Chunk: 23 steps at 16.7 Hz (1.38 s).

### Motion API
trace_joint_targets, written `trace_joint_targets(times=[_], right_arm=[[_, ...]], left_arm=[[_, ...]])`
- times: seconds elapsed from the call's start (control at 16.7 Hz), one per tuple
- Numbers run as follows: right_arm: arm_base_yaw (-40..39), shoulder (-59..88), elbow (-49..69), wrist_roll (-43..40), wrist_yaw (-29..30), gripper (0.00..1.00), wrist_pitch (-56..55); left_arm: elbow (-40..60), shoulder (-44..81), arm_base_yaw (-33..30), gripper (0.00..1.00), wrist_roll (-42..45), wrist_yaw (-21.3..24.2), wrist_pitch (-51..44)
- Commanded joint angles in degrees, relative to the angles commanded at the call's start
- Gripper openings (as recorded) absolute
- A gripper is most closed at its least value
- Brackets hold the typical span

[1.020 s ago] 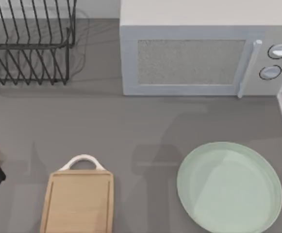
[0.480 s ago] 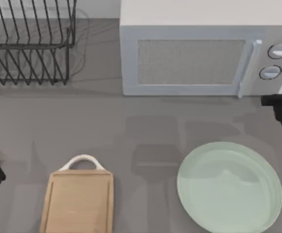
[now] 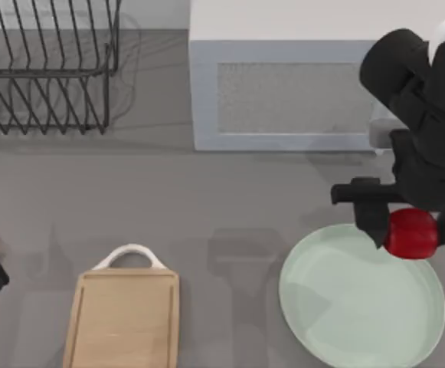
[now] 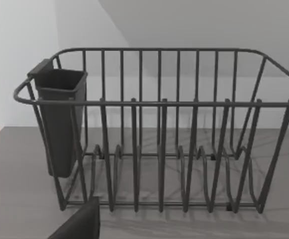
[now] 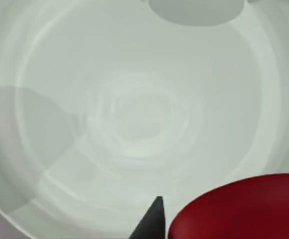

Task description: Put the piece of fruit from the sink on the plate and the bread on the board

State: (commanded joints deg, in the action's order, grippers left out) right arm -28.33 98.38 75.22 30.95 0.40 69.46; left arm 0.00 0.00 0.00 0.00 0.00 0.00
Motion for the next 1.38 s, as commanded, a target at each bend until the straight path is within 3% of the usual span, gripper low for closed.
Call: trace_joint_targets(times=[0.24,0.6,1.38], right_arm=[[-5.4,-1.8,-0.1,3.7,-0.4,0.00,-0.7],[-5.9,-1.9,-0.1,4.0,-0.4,0.00,-0.8],[-5.9,-1.9,-0.1,4.0,-0.4,0.98,-0.8]], left_arm=[[0.0,0.0,0.0,1.00,0.0,0.0,0.0],[0.0,0.0,0.0,1.00,0.0,0.0,0.0],[0.0,0.0,0.0,1.00,0.0,0.0,0.0]])
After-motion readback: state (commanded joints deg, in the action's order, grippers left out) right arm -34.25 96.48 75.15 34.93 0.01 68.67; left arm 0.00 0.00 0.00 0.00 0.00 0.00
